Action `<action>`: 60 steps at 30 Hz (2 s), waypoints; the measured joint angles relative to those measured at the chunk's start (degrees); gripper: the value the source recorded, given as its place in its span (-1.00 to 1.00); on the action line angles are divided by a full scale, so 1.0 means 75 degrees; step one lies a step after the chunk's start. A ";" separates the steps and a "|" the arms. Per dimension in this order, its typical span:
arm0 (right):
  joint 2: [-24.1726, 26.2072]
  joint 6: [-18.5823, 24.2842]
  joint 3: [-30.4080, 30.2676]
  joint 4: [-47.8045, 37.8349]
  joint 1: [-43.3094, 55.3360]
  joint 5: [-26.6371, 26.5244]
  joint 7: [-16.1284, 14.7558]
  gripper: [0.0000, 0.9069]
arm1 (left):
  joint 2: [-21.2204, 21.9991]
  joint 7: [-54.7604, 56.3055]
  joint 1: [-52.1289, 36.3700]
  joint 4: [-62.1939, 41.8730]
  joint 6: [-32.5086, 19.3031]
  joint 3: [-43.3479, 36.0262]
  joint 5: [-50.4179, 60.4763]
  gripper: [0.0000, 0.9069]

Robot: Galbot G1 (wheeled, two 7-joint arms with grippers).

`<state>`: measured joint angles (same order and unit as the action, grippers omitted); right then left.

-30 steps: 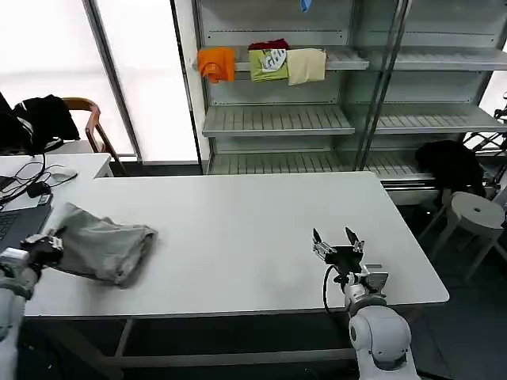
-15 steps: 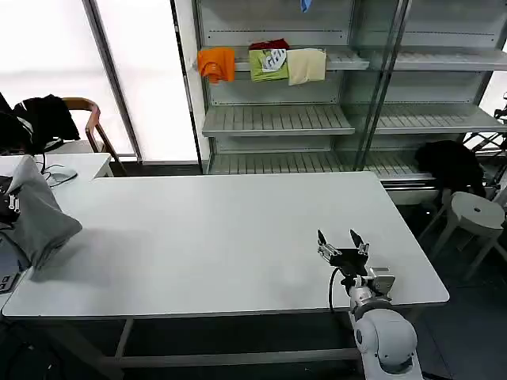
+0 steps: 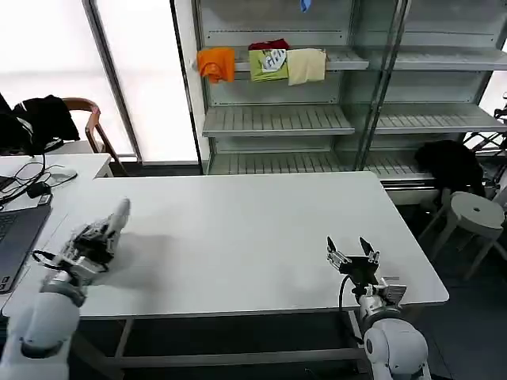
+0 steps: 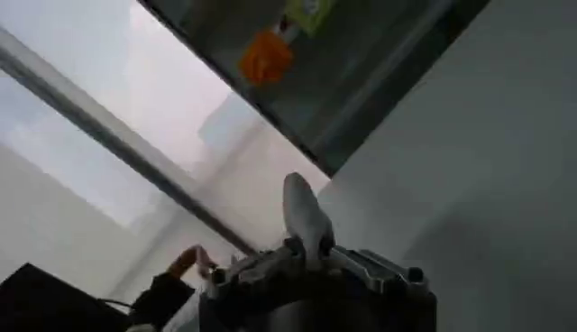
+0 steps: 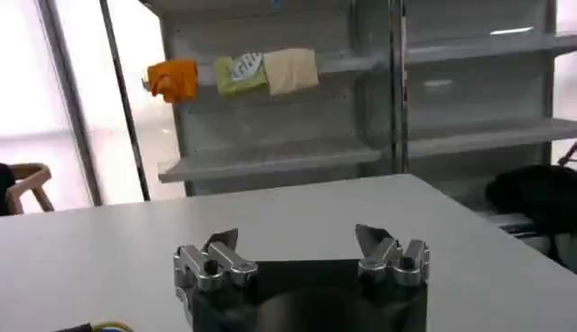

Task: Fold and organize the clothes.

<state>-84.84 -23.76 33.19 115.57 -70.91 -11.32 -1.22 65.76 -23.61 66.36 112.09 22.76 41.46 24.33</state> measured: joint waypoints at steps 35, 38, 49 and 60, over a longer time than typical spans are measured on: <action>-0.0398 -0.0943 -0.0545 0.0232 0.0405 -0.0062 0.0208 1.00 | 0.2642 0.2800 -0.1494 -0.1319 0.0782 -0.4405 -0.3038 1.00; -0.0490 -0.1019 -0.0696 0.0052 0.0532 -0.0227 0.0218 1.00 | 0.2600 0.2848 -0.1522 -0.1022 0.0878 -0.4465 -0.3255 1.00; -0.0807 -0.1174 -0.1572 -0.1068 0.1265 -0.1744 0.0247 1.00 | 0.1883 0.2636 -0.1338 -0.0102 0.0927 -0.3561 -0.4003 1.00; -0.0978 -0.1226 -0.2194 -0.2173 0.1859 -0.2519 0.0457 0.18 | 0.1402 0.2189 -0.0432 0.0095 0.0596 -0.1642 -0.4866 1.00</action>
<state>-92.18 -32.95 16.74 99.27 -56.97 -30.22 2.21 76.27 -7.19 63.12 112.81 27.23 29.15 -12.16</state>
